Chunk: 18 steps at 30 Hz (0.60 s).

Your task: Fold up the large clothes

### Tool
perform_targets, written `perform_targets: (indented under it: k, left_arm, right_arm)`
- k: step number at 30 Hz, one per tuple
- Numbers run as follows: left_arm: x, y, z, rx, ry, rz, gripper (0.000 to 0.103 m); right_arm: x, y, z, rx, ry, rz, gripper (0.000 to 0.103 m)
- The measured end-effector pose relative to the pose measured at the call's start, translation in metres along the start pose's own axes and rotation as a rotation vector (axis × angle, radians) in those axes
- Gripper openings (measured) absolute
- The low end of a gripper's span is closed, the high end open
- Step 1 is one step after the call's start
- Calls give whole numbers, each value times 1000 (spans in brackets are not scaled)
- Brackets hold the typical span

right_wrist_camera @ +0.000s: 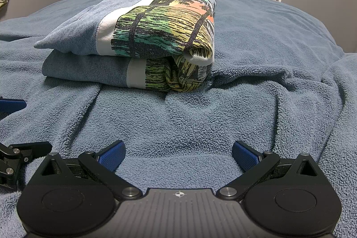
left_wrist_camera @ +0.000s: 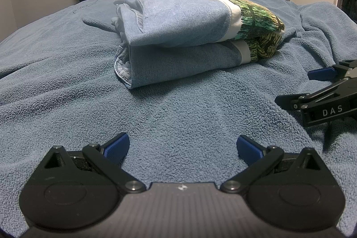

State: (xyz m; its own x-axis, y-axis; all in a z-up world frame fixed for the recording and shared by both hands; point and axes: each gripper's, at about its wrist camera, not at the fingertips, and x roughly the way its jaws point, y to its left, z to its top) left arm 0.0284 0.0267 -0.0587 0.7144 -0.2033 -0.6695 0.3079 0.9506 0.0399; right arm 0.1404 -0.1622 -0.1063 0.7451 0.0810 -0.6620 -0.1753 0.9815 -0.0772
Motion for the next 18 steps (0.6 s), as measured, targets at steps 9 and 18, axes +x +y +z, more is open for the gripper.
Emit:
perform_targets:
  k: [9,18]
  left_arm:
    - [0,0,0,0,0,0,103]
    - [0,0,-1,4,-3,3,103]
  right_arm:
    - [-1,1,0,0,0,-1,102]
    - [-1,1,0,0,0,-1,102]
